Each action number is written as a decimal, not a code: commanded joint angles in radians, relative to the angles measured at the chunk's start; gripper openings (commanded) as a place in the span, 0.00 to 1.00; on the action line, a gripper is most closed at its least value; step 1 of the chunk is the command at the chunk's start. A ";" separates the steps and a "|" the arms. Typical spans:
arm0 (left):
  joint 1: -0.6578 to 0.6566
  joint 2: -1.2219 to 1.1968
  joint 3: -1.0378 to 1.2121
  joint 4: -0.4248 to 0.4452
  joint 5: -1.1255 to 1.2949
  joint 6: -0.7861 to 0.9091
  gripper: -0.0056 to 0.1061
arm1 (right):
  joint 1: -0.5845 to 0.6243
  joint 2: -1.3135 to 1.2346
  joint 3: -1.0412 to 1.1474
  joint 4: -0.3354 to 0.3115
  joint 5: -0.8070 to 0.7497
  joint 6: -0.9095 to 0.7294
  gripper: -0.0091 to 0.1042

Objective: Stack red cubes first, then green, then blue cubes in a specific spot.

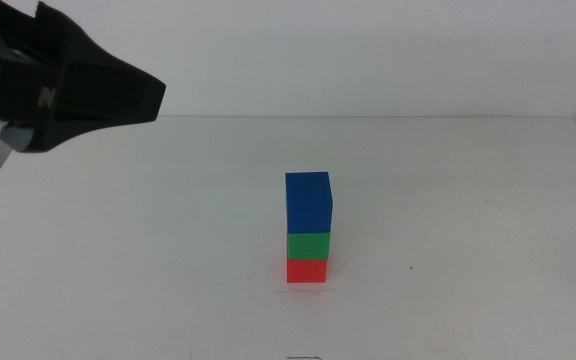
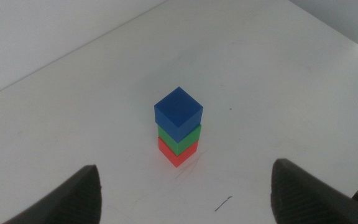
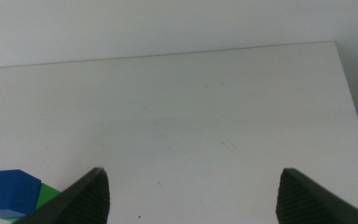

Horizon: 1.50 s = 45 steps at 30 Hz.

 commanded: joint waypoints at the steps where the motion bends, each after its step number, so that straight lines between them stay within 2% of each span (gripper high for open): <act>1: 0.000 -0.004 -0.022 -0.024 -0.062 -0.006 0.89 | -0.007 -0.017 -0.023 0.010 -0.066 -0.020 0.73; 4: 0.000 -0.004 -0.022 -0.024 -0.062 -0.006 0.89 | -0.007 -0.017 -0.023 0.010 -0.060 -0.020 0.73; 5: 0.000 -0.022 0.001 0.043 -0.106 -0.007 0.89 | -0.007 -0.017 -0.023 0.010 -0.060 -0.020 0.73; 8: 0.000 -0.068 0.093 0.154 -0.216 -0.007 0.89 | -0.007 -0.017 -0.023 0.009 -0.060 -0.020 0.73; 11: 0.021 -0.135 0.224 0.294 -0.457 -0.026 0.89 | -0.007 -0.017 -0.023 0.010 -0.060 -0.020 0.73; 15: 0.134 -0.230 0.409 0.397 -0.818 -0.082 0.89 | -0.007 -0.017 -0.023 0.009 -0.060 -0.020 0.73; 18: 0.238 -0.296 0.509 0.388 -0.939 -0.127 0.89 | -0.007 -0.017 -0.023 0.009 -0.060 -0.020 0.73; 27: 0.424 -0.453 0.674 0.387 -0.911 -0.128 0.89 | -0.007 -0.017 -0.023 0.009 -0.060 -0.020 0.73; 38: 0.430 -0.503 0.789 0.387 -0.914 -0.127 0.89 | -0.007 -0.021 -0.011 0.014 -0.067 -0.020 0.73; 43: 0.430 -0.623 0.918 0.380 -0.914 -0.127 0.89 | -0.007 -0.131 0.123 -0.037 -0.140 -0.020 0.73; 45: 0.430 -0.695 0.990 0.380 -0.914 -0.127 0.89 | -0.007 -0.188 0.220 -0.061 -0.216 -0.020 0.73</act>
